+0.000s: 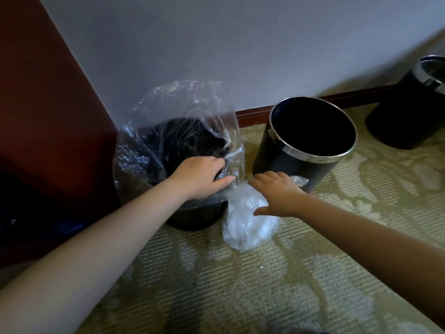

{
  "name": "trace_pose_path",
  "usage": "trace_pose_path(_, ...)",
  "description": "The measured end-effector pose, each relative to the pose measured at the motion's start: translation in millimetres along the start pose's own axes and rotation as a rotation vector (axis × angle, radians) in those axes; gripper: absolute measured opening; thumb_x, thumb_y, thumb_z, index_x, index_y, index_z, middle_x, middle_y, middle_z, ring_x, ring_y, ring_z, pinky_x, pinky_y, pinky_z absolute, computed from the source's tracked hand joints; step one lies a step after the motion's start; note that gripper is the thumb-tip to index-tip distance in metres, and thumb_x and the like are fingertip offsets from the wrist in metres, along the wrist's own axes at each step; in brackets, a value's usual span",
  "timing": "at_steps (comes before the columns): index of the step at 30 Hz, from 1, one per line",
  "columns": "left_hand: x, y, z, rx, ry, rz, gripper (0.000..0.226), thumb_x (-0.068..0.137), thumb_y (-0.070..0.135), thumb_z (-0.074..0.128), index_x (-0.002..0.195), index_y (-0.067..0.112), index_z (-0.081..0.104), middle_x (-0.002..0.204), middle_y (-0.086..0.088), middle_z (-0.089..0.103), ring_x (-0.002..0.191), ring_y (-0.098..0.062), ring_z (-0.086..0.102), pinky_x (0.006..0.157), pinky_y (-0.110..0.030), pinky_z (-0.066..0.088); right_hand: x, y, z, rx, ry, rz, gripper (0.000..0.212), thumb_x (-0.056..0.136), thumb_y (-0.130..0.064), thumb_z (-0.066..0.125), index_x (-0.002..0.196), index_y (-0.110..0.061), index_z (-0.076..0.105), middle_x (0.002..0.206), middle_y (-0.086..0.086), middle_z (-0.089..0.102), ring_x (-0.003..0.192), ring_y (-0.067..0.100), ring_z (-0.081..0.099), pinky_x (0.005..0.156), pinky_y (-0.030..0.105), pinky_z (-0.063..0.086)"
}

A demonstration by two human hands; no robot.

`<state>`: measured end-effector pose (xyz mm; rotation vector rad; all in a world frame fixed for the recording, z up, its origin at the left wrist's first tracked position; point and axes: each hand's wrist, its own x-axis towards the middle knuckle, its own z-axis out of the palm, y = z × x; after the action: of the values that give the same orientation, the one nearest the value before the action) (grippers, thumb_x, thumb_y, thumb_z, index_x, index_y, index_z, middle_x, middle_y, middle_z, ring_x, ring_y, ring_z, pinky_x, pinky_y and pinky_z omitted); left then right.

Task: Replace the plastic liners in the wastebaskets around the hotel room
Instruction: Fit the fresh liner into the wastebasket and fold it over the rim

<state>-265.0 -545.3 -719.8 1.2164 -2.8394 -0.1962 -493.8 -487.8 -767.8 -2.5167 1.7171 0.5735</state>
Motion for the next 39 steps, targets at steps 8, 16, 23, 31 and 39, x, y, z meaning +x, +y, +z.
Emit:
trace_pose_path(8,-1.8,2.7,7.5,0.087,-0.056,-0.042,0.042,0.095,0.056,0.035,0.077,0.019,0.044,0.071,0.005,0.044,0.065,-0.016,0.048,0.057,-0.032,0.037,10.5,-11.0,-8.5,0.04,-0.114,-0.021,0.032,0.093,-0.035,0.061,0.122,-0.022,0.056,0.115,0.001,0.062,0.108,0.023,0.058,0.082,0.035,0.044)
trace_pose_path(16,7.5,10.8,14.5,0.031,-0.107,-0.119,0.043,0.095,0.056,0.036,0.07,0.021,0.038,0.071,0.0,0.049,0.063,-0.016,0.049,0.061,-0.037,0.047,-42.5,34.4,-25.5,0.142,-0.164,0.213,0.044,0.09,-0.033,0.064,0.132,-0.021,0.056,0.125,0.001,0.06,0.118,0.023,0.054,0.089,0.037,0.049)
trace_pose_path(23,7.9,11.9,12.3,0.035,-0.114,-0.145,0.044,0.096,0.054,0.037,0.071,0.018,0.04,0.069,-0.002,0.05,0.061,-0.017,0.049,0.055,-0.035,0.044,-71.2,39.1,-17.6,0.173,-0.174,0.271,0.041,0.089,-0.038,0.064,0.126,-0.022,0.055,0.118,0.002,0.062,0.108,0.023,0.059,0.082,0.035,0.051)
trace_pose_path(31,-3.4,8.8,3.2,0.002,-0.122,-0.152,0.044,0.096,0.054,0.035,0.071,0.019,0.045,0.07,0.001,0.05,0.065,-0.018,0.052,0.058,-0.036,0.045,-32.7,-5.5,-50.6,0.274,0.3,0.013,0.018,0.091,-0.027,0.051,0.1,-0.014,0.06,0.089,0.001,0.057,0.083,0.025,0.061,0.063,0.032,0.042)
trace_pose_path(39,-46.7,-28.4,-13.5,0.135,0.041,-0.285,0.037,0.097,0.048,0.037,0.073,0.021,0.047,0.072,0.001,0.05,0.073,-0.026,0.058,0.059,-0.033,0.04,13.5,-55.6,-83.8,0.337,0.597,-0.25,0.029,0.081,-0.004,0.057,0.109,-0.006,0.064,0.097,0.013,0.061,0.085,0.033,0.06,0.061,0.036,0.047)
